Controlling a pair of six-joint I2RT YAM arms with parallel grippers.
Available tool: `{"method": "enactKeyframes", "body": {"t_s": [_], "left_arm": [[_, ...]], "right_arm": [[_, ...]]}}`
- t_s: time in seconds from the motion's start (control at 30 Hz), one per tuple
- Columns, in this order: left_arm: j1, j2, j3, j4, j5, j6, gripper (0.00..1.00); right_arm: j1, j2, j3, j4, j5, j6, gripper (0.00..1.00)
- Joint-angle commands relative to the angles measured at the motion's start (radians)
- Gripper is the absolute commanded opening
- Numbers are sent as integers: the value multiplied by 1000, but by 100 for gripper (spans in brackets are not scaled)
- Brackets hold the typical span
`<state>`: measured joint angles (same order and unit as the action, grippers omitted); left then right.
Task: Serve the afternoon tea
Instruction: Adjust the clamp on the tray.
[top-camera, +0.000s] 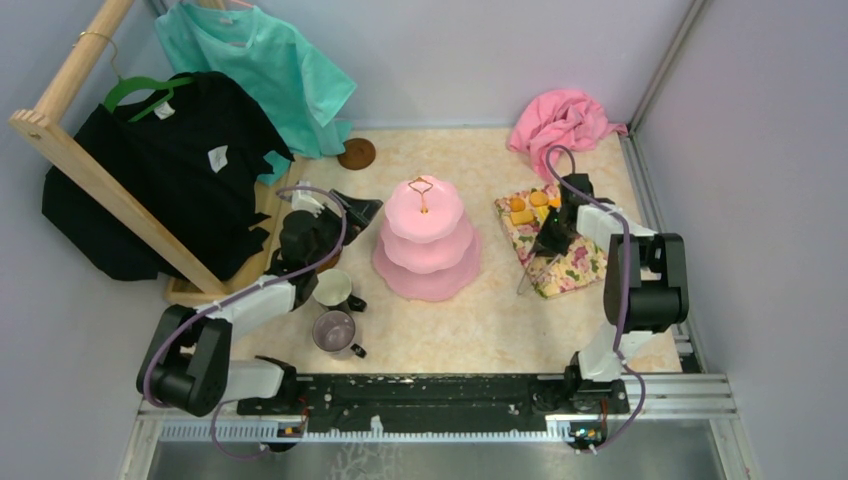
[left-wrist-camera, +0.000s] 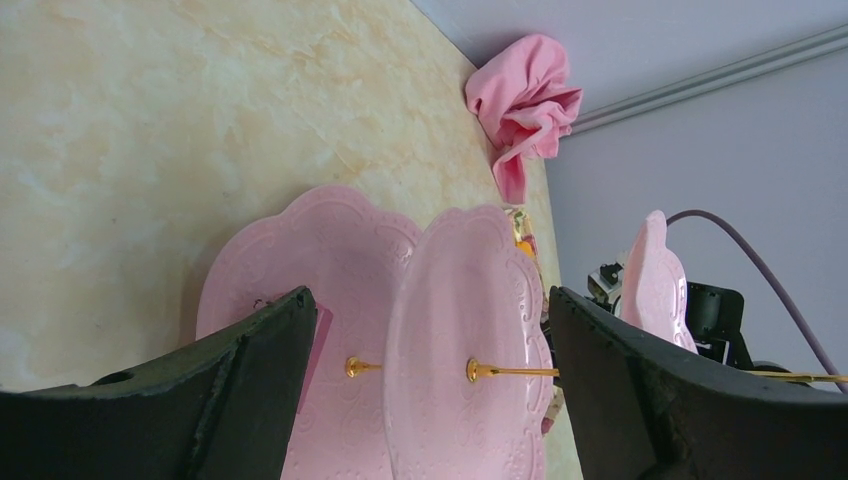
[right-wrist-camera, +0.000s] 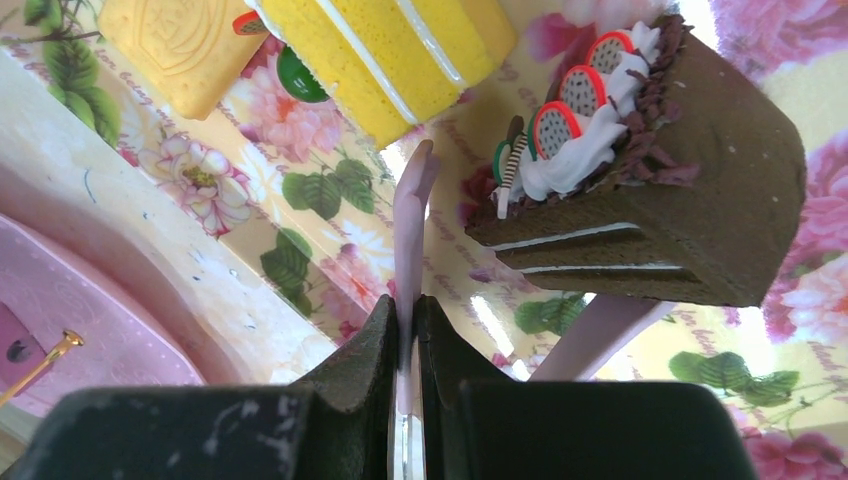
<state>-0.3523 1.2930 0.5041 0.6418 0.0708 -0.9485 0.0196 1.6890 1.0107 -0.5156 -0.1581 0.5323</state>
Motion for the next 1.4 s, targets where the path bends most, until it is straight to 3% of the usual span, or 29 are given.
{"method": "enactKeyframes", "body": {"t_s": [0.0, 0.1, 0.33, 0.53, 1.07, 1.17, 1.3, 1.37], "left_arm": [[-8, -22, -6, -7, -9, 8, 91], [-11, -16, -7, -6, -11, 9, 91], [-15, 3, -7, 10, -7, 5, 91], [-16, 12, -2, 12, -6, 11, 91], [-15, -26, 26, -68, -40, 58, 91], [-16, -44, 28, -89, -49, 70, 91], [-16, -66, 39, -128, -66, 98, 92], [-15, -66, 56, -147, -66, 121, 94]], "right_arm": [[8, 16, 25, -43, 70, -29, 0], [8, 13, 12, -47, 81, -31, 0], [8, -10, -10, -42, 123, -36, 32], [9, -64, 1, -48, 157, -34, 42], [147, -278, -23, -82, 341, -30, 46], [266, -377, -25, -115, 522, -30, 46], [504, -500, -52, -101, 903, -6, 43], [532, -576, -120, 22, 927, 36, 33]]}}
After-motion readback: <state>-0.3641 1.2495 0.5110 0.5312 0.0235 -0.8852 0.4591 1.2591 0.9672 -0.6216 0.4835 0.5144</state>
